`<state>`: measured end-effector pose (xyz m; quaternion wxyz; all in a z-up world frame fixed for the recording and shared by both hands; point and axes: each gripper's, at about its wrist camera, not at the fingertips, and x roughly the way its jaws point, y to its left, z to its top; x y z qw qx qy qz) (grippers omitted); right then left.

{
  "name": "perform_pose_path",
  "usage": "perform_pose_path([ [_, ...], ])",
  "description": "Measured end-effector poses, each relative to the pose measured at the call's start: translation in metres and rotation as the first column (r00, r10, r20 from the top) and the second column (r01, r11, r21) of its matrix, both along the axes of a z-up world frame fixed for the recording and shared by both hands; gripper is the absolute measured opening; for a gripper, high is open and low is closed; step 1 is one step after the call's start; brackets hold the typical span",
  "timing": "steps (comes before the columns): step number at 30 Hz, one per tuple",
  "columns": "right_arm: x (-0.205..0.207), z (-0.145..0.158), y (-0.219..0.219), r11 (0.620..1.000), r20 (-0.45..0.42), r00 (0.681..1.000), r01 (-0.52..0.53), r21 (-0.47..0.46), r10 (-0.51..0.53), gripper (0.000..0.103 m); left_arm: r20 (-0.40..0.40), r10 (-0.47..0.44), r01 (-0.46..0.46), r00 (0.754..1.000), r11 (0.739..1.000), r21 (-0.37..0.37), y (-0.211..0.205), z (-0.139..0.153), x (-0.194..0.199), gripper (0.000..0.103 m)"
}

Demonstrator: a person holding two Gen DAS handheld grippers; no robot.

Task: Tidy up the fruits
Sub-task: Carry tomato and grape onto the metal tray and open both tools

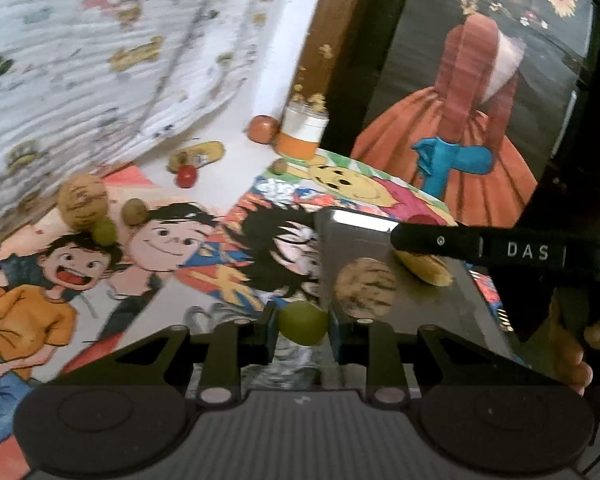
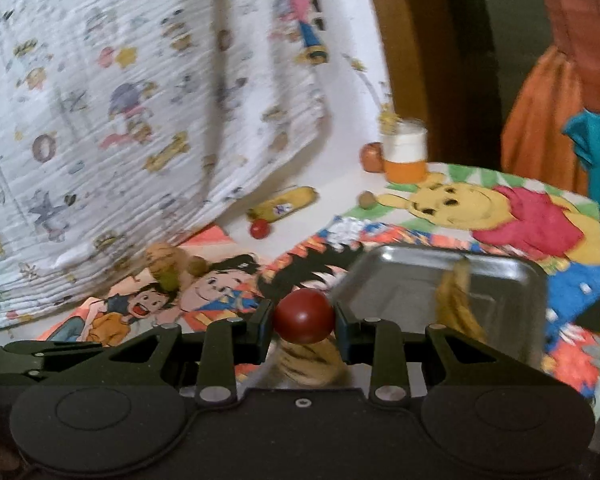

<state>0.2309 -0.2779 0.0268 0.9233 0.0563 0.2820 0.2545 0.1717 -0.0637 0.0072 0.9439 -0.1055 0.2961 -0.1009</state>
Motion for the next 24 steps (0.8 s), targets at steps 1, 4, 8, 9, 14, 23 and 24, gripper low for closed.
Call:
perform_pose_path([
  [1, -0.001, -0.003, -0.005, 1.0, -0.007, 1.0, 0.009, 0.003, -0.009, 0.034, 0.001, -0.009, 0.009, 1.0, 1.0, 0.005, -0.005, 0.0, 0.0, 0.028],
  [4, -0.004, -0.013, -0.024, 0.999, -0.03, 0.999, 0.039, 0.014, -0.039, 0.034, 0.0, -0.035, 0.035, 0.999, 0.999, 0.017, -0.019, 0.0, -0.001, 0.028],
  [8, -0.008, -0.024, -0.041, 0.997, -0.045, 0.996, 0.074, 0.016, -0.074, 0.034, -0.007, -0.058, 0.058, 0.998, 0.998, 0.031, -0.034, -0.002, 0.0, 0.028],
  [9, -0.009, -0.027, -0.045, 0.996, -0.049, 0.995, 0.084, 0.013, -0.083, 0.034, -0.01, -0.063, 0.063, 0.998, 0.997, 0.034, -0.038, -0.003, 0.001, 0.028],
  [14, -0.008, -0.04, -0.057, 0.99, -0.068, 0.988, 0.139, -0.019, -0.14, 0.034, -0.024, -0.073, 0.074, 0.997, 0.996, 0.049, -0.051, -0.009, 0.006, 0.028],
  [23, -0.005, -0.056, -0.068, 0.984, -0.061, 0.982, 0.175, -0.044, -0.178, 0.034, -0.057, -0.072, 0.076, 0.996, 0.995, 0.068, -0.062, -0.02, 0.021, 0.029],
  [24, -0.006, -0.057, -0.067, 0.983, -0.051, 0.983, 0.176, -0.055, -0.179, 0.034, -0.058, -0.072, 0.075, 0.996, 0.995, 0.069, -0.063, -0.021, 0.022, 0.029],
])
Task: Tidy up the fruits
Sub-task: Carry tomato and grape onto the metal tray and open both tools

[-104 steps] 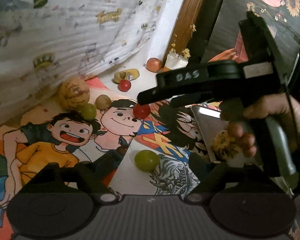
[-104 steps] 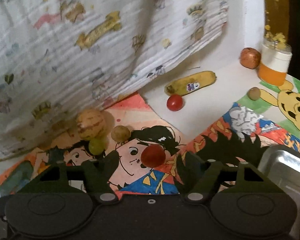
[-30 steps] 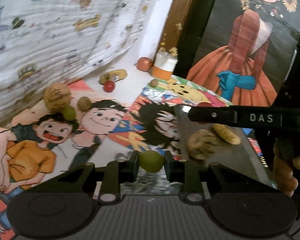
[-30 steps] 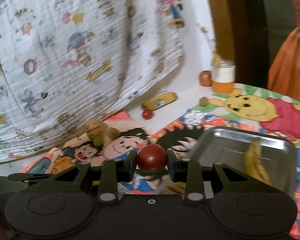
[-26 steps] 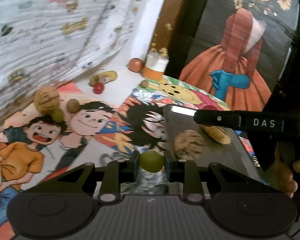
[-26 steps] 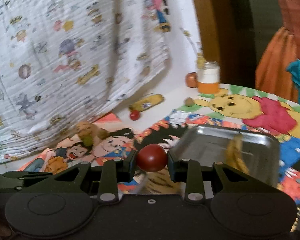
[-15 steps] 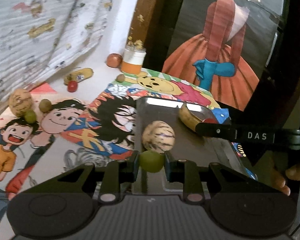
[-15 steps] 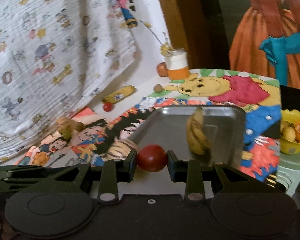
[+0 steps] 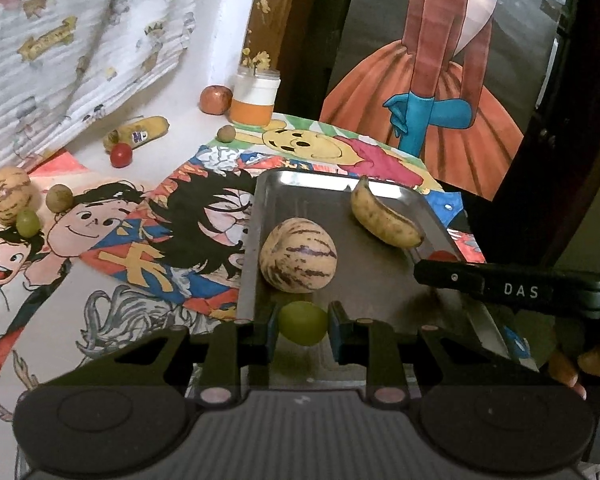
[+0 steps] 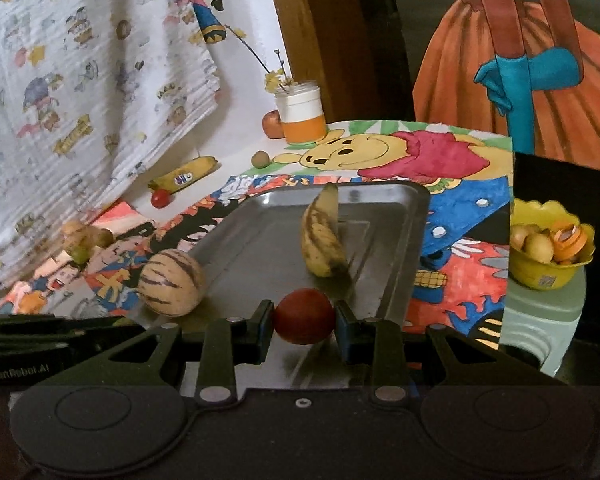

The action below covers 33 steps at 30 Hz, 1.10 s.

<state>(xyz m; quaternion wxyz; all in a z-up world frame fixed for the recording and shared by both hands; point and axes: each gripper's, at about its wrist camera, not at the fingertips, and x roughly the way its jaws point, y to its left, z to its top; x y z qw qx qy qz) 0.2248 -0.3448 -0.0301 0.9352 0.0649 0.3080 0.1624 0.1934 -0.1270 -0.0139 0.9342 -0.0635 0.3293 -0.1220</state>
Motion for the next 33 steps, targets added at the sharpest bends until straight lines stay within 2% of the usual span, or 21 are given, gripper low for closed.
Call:
perform_pose_path([
  [8, -0.003, -0.006, 0.005, 0.998, 0.038, 0.999, -0.001, -0.058, 0.004, 0.034, -0.009, 0.011, -0.011, 1.0, 1.0, 0.008, -0.004, -0.005, 0.008, 0.029],
  [24, -0.008, -0.004, 0.005, 0.997, 0.059, 0.998, 0.015, -0.072, -0.011, 0.037, -0.023, 0.012, -0.012, 1.0, 1.0, 0.014, -0.005, -0.008, 0.01, 0.029],
  [26, -0.011, -0.003, 0.005, 0.997, 0.069, 0.998, 0.019, -0.078, -0.014, 0.039, -0.018, 0.019, -0.018, 1.0, 1.0, 0.016, -0.005, -0.006, 0.008, 0.029],
  [29, -0.016, 0.0, 0.005, 0.996, 0.085, 0.996, 0.027, -0.083, -0.02, 0.049, -0.014, 0.026, -0.025, 1.0, 1.0, 0.017, -0.004, -0.004, 0.006, 0.03],
  [31, -0.019, 0.002, 0.005, 0.996, 0.094, 0.995, 0.03, -0.085, -0.021, 0.06, -0.006, 0.032, -0.032, 0.999, 0.999, 0.011, -0.003, -0.003, 0.004, 0.035],
  [33, -0.023, 0.004, 0.006, 0.996, 0.1, 0.995, 0.029, -0.086, -0.02, 0.067, 0.001, 0.036, -0.036, 0.999, 0.999, -0.005, -0.001, 0.0, 0.001, 0.042],
])
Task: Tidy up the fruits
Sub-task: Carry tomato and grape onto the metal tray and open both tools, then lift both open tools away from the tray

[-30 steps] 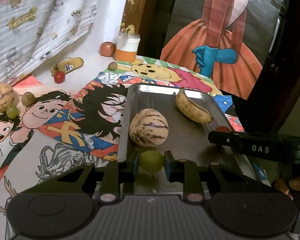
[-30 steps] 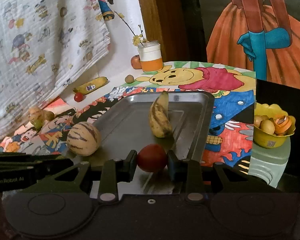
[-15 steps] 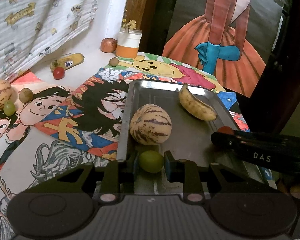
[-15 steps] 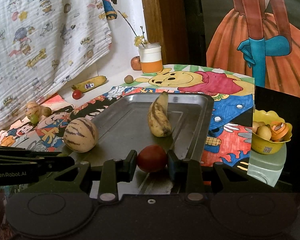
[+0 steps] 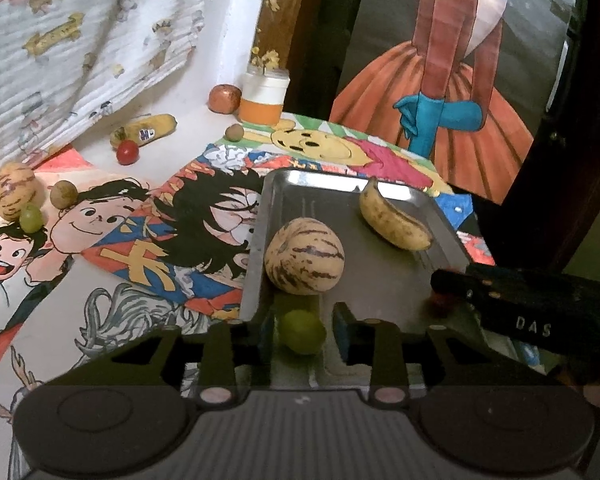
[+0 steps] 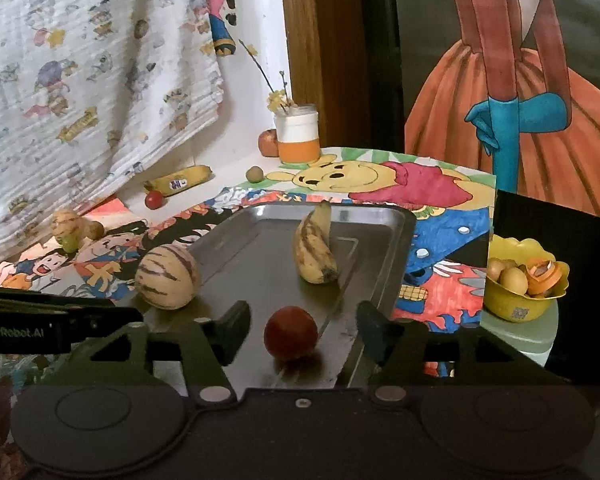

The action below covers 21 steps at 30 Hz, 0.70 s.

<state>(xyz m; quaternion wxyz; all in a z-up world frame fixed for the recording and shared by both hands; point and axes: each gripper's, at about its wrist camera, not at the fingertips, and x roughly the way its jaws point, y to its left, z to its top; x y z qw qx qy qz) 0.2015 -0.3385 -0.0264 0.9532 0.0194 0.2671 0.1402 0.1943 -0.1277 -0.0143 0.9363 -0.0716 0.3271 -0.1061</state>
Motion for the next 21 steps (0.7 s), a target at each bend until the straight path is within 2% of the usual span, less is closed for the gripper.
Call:
perform_pose_path([
  [3, -0.006, 0.003, 0.001, 1.0, 0.011, 1.0, 0.009, -0.01, -0.008, 0.074, 0.014, 0.013, -0.013, 1.0, 1.0, -0.018, 0.002, 0.005, -0.005, 0.063],
  [8, -0.019, 0.01, 0.0, 1.0, 0.037, 0.999, 0.018, -0.015, -0.018, 0.084, 0.04, 0.046, -0.045, 0.998, 0.999, -0.031, 0.009, 0.013, -0.014, 0.069],
  [10, -0.025, 0.012, 0.001, 1.0, 0.049, 0.999, 0.019, -0.02, -0.018, 0.09, 0.051, 0.06, -0.059, 0.997, 0.998, -0.031, 0.011, 0.016, -0.018, 0.078],
  [15, -0.043, 0.021, 0.003, 0.999, 0.074, 0.997, 0.033, -0.008, -0.032, 0.102, 0.072, 0.095, -0.093, 0.993, 0.995, -0.028, 0.018, 0.023, -0.031, 0.092],
  [16, -0.047, 0.023, 0.003, 0.999, 0.079, 0.996, 0.037, 0.0, -0.037, 0.102, 0.075, 0.104, -0.102, 0.992, 0.994, -0.028, 0.019, 0.024, -0.033, 0.097],
  [21, -0.064, 0.028, 0.005, 0.998, 0.085, 0.995, 0.058, 0.017, -0.059, 0.102, 0.094, 0.143, -0.141, 0.985, 0.99, -0.027, 0.027, 0.028, -0.047, 0.102],
])
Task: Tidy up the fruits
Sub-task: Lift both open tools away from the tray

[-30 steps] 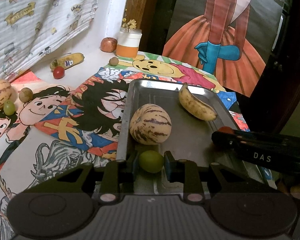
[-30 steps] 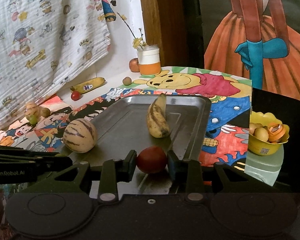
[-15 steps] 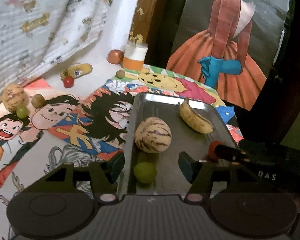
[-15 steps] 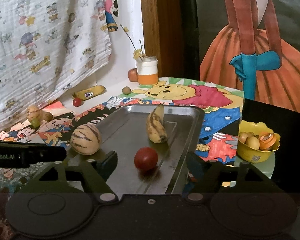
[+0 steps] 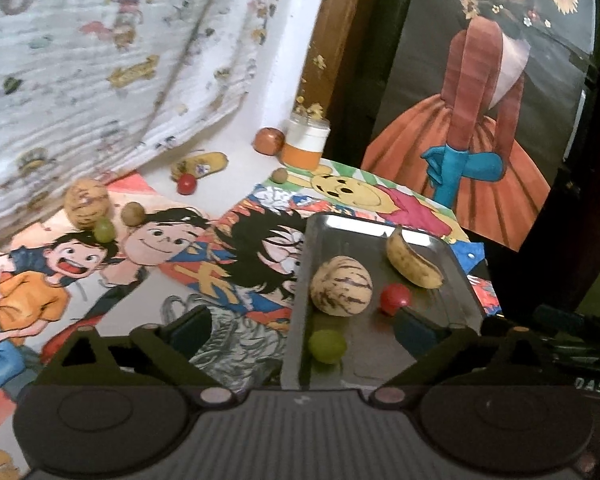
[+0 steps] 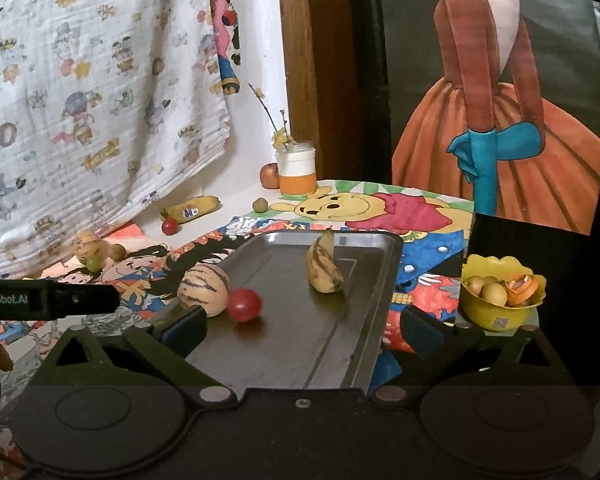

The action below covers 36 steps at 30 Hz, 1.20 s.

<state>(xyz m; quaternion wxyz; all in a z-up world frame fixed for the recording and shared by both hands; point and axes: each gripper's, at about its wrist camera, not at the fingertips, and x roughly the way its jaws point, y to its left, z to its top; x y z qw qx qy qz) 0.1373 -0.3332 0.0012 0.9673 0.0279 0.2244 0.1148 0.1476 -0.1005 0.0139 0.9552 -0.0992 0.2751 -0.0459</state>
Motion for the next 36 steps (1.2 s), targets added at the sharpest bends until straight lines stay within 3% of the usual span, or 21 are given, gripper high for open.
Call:
perform_pose_path([
  [14, -0.046, 0.004, 0.008, 0.999, -0.046, 0.998, 0.035, 0.039, -0.033, 0.102, 0.002, 0.046, -0.046, 0.999, 0.999, 0.007, 0.022, 0.002, -0.041, 0.103],
  [36, -0.094, -0.003, 0.038, 0.999, -0.136, 0.991, 0.025, 0.026, -0.021, 0.102, -0.028, 0.061, -0.059, 0.998, 0.997, 0.051, 0.045, -0.005, -0.092, 0.103],
])
